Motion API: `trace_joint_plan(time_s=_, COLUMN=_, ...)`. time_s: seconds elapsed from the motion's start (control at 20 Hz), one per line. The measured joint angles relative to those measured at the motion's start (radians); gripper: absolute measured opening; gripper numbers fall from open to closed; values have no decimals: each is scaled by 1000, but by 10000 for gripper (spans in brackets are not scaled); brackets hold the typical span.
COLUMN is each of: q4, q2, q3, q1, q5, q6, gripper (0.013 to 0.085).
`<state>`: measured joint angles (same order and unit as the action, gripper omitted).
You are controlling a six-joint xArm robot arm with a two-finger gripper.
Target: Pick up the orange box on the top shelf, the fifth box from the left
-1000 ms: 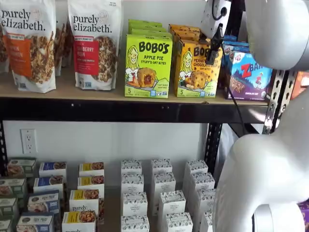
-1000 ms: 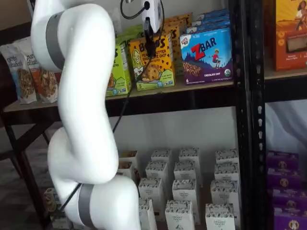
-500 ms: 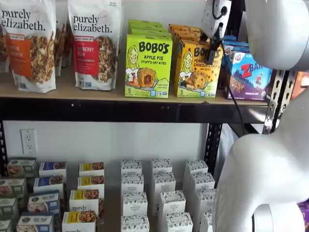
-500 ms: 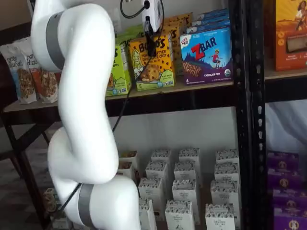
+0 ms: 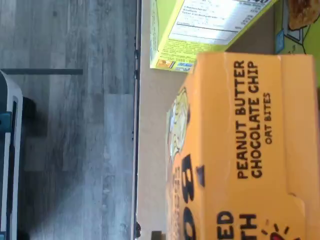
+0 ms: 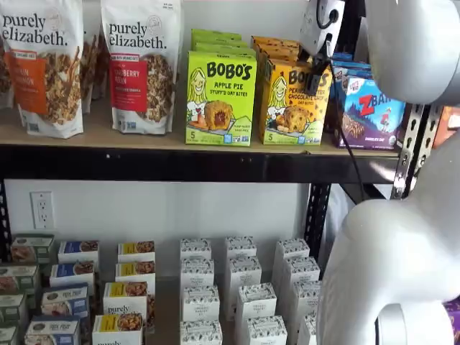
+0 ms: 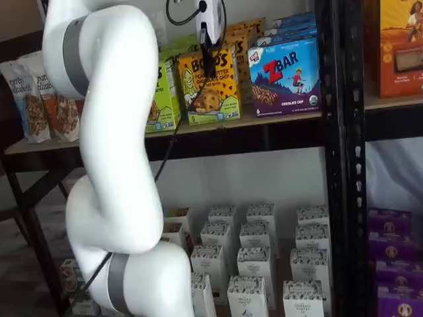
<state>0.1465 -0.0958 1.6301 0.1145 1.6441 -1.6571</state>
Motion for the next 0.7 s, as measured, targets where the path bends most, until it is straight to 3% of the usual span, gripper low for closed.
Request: trace_joint_plan(time_s=0.7, q4=18, q2=4, q3=9, q1=8, q5=5, q6=-4, gripper=330)
